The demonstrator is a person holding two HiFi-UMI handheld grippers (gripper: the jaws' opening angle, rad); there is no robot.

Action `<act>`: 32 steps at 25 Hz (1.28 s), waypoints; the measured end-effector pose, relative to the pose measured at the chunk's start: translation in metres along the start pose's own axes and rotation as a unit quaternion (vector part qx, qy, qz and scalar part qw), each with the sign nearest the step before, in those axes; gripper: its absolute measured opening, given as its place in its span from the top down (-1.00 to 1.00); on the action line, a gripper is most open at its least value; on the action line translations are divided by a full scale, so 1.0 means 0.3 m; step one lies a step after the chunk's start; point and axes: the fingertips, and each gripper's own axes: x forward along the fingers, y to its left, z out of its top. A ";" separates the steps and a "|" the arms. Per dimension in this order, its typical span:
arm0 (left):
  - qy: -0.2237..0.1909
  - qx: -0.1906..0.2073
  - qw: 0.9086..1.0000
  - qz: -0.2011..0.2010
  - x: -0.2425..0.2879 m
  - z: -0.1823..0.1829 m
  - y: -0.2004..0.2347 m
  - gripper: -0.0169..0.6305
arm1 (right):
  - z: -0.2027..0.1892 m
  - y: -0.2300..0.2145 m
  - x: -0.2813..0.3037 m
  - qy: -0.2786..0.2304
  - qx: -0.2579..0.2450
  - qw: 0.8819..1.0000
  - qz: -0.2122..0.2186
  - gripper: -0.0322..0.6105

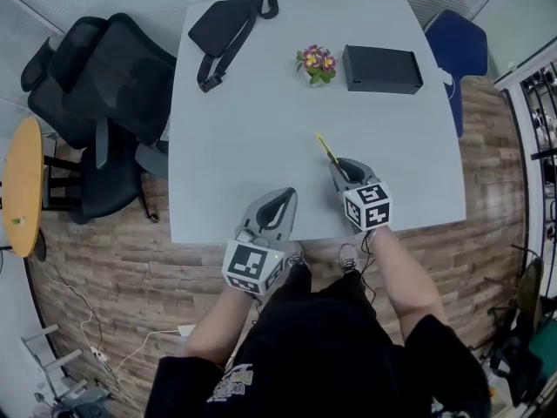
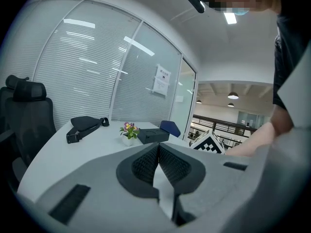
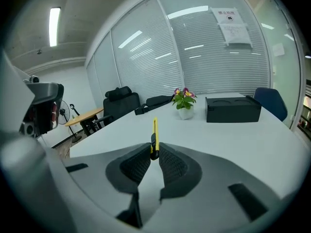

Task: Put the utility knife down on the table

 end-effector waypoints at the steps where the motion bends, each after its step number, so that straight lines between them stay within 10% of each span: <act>1: 0.003 -0.001 1.000 -0.001 0.000 -0.007 0.007 0.93 | -0.017 -0.002 0.015 0.007 0.000 1.000 -0.001 0.72; 32: 0.020 -0.019 1.000 0.004 -0.012 -0.073 0.083 0.93 | -0.265 -0.037 0.184 0.150 -0.009 0.988 -0.033 0.71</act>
